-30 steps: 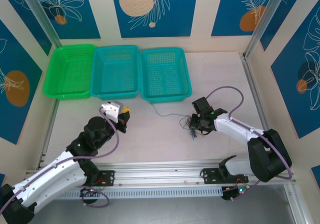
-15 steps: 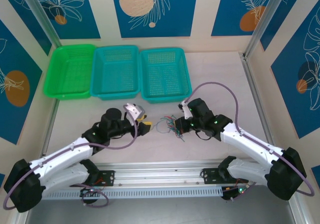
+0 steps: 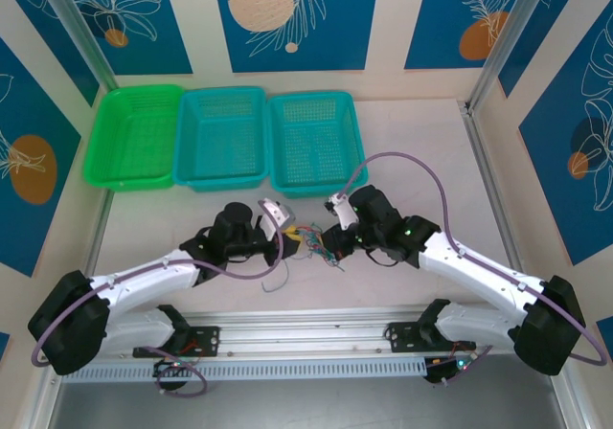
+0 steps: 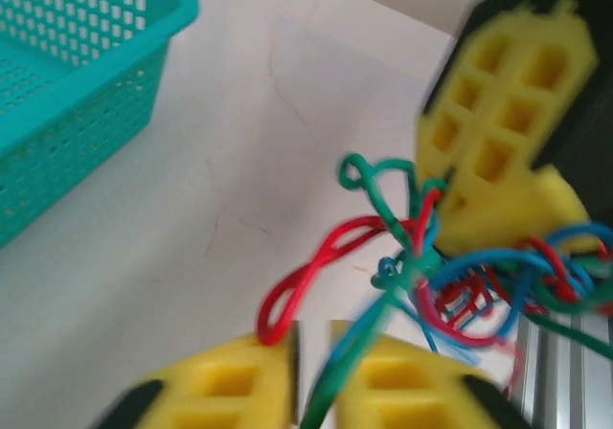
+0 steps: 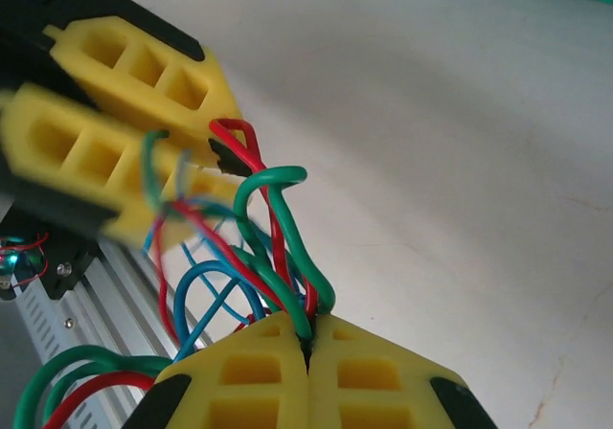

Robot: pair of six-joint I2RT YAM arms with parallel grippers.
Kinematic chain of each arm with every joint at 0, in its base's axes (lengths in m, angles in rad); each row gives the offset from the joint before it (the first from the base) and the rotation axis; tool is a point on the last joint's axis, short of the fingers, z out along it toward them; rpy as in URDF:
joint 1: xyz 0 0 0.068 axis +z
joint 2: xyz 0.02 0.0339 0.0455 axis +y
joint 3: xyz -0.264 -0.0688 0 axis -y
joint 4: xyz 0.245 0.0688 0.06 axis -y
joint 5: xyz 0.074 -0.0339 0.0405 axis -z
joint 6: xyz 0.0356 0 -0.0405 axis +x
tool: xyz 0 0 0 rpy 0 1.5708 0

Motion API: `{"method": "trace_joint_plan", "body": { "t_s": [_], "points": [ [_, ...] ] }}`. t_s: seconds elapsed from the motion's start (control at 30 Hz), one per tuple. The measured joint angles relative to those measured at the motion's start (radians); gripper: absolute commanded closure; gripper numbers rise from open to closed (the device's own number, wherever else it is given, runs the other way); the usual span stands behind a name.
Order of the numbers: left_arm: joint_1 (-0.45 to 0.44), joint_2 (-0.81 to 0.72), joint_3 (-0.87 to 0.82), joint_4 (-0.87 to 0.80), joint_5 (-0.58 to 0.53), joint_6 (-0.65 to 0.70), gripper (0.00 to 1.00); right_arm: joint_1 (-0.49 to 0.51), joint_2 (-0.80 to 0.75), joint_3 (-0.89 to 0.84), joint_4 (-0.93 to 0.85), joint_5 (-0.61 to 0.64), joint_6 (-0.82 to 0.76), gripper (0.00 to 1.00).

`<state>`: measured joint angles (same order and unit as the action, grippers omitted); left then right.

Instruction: Untangle the cables

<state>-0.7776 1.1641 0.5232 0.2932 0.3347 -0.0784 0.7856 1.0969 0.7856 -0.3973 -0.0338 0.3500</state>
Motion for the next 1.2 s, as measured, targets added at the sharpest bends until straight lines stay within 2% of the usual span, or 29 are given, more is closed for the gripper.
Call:
{"method": "trace_joint_plan", "body": {
  "t_s": [0.07,0.17,0.2,0.27,0.43,0.53,0.7,0.83,0.93,1.03,1.2],
  "points": [
    [0.000,-0.006,-0.005,0.013,-0.015,-0.001,1.00,0.001,0.000,0.000,0.006,0.005,0.001,0.84],
    [-0.003,-0.031,-0.025,0.025,-0.037,-0.002,1.00,0.003,0.003,-0.002,0.017,0.039,0.015,0.55],
    [-0.003,-0.043,-0.032,0.030,-0.045,-0.005,1.00,0.004,0.008,-0.004,0.021,0.055,0.025,0.50],
    [-0.003,-0.065,-0.048,0.044,-0.053,-0.017,1.00,0.004,0.030,-0.017,0.043,0.063,0.043,0.46],
    [-0.004,-0.063,-0.064,0.063,-0.044,-0.040,1.00,0.024,0.123,-0.032,0.079,0.064,0.074,0.47],
    [-0.004,-0.035,-0.064,0.071,-0.045,-0.054,1.00,0.033,0.129,-0.034,0.092,0.053,0.075,0.52],
    [-0.004,0.002,-0.066,0.093,-0.065,-0.089,1.00,0.041,0.142,-0.037,0.122,0.011,0.088,0.79],
    [-0.004,-0.046,-0.086,0.107,-0.113,-0.107,1.00,0.031,0.166,-0.071,0.117,0.142,0.180,0.81],
    [-0.003,-0.129,-0.102,0.103,-0.148,-0.114,1.00,-0.070,0.202,-0.121,0.085,0.222,0.264,0.86],
    [-0.003,-0.224,-0.111,0.102,-0.173,-0.125,1.00,-0.163,0.224,-0.170,0.050,0.280,0.333,0.85],
    [-0.003,-0.262,-0.113,0.083,-0.205,-0.126,1.00,-0.162,0.141,-0.193,0.033,0.232,0.350,0.70]
  ]
}}
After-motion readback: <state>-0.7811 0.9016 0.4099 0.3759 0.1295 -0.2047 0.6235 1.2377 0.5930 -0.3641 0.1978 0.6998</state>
